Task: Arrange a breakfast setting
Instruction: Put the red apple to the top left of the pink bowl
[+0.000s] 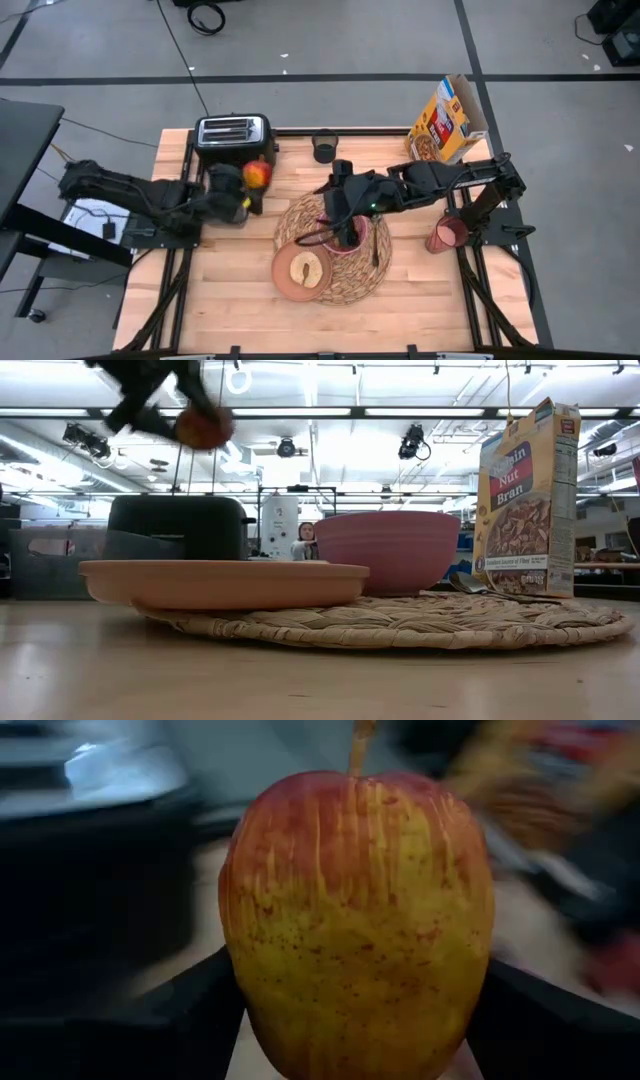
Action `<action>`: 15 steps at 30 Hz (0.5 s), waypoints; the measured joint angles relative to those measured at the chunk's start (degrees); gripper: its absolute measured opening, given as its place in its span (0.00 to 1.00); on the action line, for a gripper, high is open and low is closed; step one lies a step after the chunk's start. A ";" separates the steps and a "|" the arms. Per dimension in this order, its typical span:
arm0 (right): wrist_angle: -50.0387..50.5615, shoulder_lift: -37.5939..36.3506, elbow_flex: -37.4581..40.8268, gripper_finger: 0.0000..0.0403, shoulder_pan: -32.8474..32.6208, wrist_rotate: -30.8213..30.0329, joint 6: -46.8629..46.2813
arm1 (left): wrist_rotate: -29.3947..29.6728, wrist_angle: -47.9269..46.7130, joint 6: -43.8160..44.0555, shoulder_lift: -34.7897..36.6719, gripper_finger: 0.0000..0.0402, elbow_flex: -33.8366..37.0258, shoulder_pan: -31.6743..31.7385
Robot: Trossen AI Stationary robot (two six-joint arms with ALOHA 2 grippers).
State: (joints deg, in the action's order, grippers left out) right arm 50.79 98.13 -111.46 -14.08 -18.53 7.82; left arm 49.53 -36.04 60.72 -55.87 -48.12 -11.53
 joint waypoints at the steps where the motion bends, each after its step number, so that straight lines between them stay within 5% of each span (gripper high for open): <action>1: -2.50 0.00 0.00 0.73 0.01 0.00 -0.64 | 0.24 3.75 -4.97 -0.09 0.78 0.01 -2.14; 15: -29.35 0.00 0.00 0.68 3.04 -1.76 -10.43 | 2.26 46.55 -50.07 -0.13 0.78 0.11 -17.12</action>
State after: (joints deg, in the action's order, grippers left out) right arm 21.44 98.13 -111.46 -11.04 -20.29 -2.61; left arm 51.79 10.51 10.64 -55.99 -48.01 -28.65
